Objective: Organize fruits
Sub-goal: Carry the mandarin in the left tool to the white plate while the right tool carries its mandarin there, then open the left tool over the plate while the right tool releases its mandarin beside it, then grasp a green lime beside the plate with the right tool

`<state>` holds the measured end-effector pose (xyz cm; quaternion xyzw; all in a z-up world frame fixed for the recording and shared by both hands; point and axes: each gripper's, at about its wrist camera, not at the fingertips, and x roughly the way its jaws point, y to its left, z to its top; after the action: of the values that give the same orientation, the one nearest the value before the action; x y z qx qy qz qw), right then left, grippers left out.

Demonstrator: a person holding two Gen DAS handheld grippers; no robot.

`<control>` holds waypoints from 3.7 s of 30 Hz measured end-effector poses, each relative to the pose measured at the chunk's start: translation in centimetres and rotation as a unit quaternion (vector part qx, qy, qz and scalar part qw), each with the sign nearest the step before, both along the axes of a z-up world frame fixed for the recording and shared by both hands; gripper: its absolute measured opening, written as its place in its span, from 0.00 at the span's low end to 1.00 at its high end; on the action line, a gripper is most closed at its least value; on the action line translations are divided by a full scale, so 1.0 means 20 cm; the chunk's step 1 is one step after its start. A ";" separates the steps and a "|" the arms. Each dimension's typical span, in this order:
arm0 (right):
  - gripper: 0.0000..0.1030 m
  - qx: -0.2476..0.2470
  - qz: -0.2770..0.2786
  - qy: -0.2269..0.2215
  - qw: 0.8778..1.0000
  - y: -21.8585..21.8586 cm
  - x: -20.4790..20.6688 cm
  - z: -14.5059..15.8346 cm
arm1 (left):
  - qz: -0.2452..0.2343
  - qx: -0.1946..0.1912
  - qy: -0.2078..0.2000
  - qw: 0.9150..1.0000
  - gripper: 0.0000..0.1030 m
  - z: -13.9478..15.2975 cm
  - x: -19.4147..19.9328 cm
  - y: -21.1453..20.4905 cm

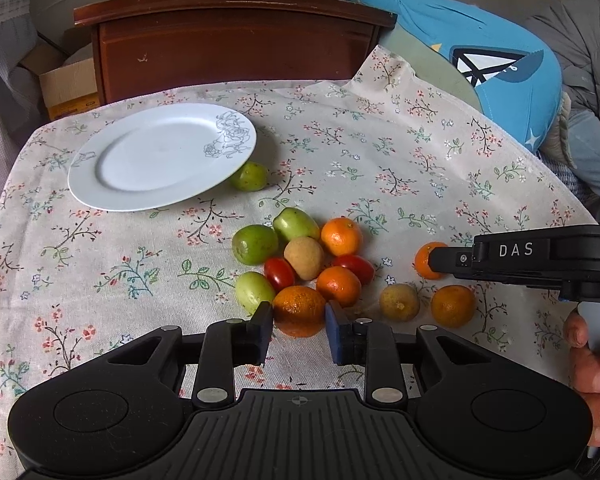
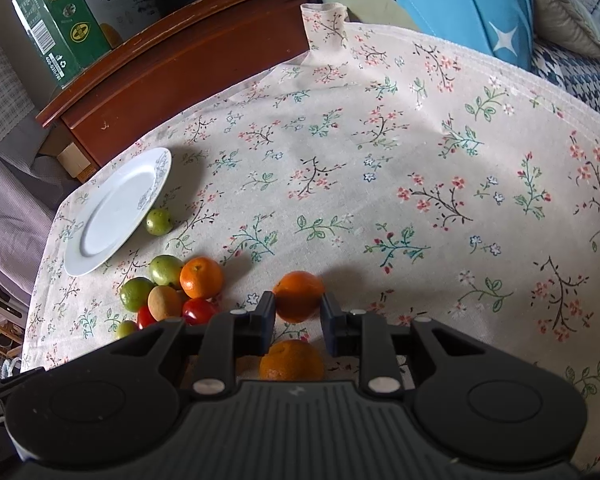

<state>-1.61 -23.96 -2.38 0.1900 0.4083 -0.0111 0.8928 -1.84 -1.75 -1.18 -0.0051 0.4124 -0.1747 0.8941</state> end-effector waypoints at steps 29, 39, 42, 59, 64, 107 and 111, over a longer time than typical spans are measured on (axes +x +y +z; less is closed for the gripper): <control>0.35 -0.035 0.007 -0.016 0.999 0.06 0.12 -0.05 | 0.023 -0.001 -0.011 1.000 0.26 0.06 0.01 0.05; 0.29 0.027 0.034 -0.039 0.998 0.09 0.15 0.08 | 0.041 -0.007 -0.020 0.999 0.26 0.15 0.11 0.13; 0.29 0.060 0.070 -0.049 0.995 0.14 0.22 0.13 | 0.043 -0.001 -0.031 0.999 0.26 0.19 0.18 0.16; 0.29 0.064 0.164 -0.039 0.984 0.40 0.61 0.09 | 0.068 0.038 -0.022 0.997 0.26 0.14 0.55 0.31; 0.29 0.068 0.169 -0.037 0.983 0.42 0.68 0.06 | 0.081 0.032 -0.004 0.996 0.26 0.09 0.62 0.35; 0.35 -0.028 0.258 -0.012 0.966 0.34 0.75 -0.04 | 0.076 0.104 0.053 0.990 0.27 0.02 0.54 0.44; 0.35 -0.063 0.300 -0.022 0.952 0.41 0.73 -0.05 | 0.082 0.111 0.056 0.989 0.27 -0.01 0.56 0.44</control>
<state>12.95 -15.69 -3.35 0.0023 0.4253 0.2357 0.8738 9.30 6.95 -1.31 0.0503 0.4769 -0.0531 0.8759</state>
